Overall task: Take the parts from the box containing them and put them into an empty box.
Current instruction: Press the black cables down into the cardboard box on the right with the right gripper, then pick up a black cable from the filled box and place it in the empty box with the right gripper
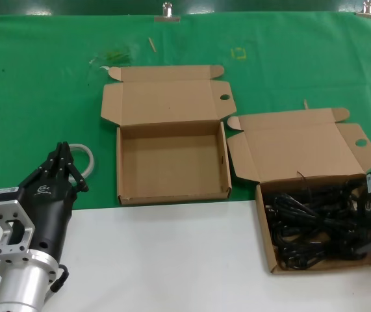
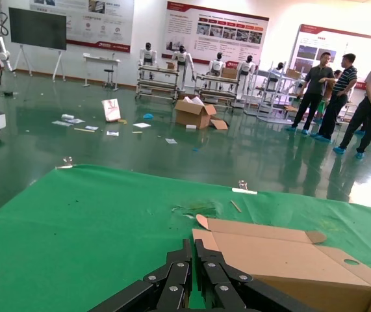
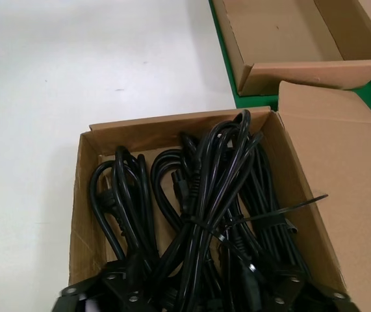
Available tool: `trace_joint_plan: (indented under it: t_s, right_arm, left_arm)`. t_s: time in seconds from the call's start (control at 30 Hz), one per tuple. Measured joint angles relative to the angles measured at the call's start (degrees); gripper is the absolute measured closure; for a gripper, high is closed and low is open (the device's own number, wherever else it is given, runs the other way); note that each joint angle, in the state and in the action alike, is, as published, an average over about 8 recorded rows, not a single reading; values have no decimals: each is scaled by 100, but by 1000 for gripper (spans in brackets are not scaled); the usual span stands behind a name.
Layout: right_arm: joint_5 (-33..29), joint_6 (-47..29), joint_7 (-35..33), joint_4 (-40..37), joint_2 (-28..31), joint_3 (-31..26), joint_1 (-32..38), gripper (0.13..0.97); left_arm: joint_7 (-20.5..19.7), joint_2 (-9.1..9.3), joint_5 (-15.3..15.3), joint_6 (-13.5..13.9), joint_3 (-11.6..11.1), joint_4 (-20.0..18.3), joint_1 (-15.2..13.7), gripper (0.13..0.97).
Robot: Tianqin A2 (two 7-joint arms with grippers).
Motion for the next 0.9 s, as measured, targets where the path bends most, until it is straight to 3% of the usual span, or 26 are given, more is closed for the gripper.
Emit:
trace_joint_plan:
  t_s: [0.13,0.27,0.53,0.9]
  right_arm:
    - [-1,11,7,41,0,31,-24,534]
    - [4,42,18,63,-12,65,-41,534]
    - [22,88,23,103,-15,125,-80,738]
    - [82,-69,94,275,90,200,2,869]
  left_arm:
    - [0,0,-1,0,0,0,0,941]
    - [0,0,-1,0,0,0,0,941]
    - [0,0,-1,0,0,0,0,941]
    - [0,0,-1,0,0,0,0,941]
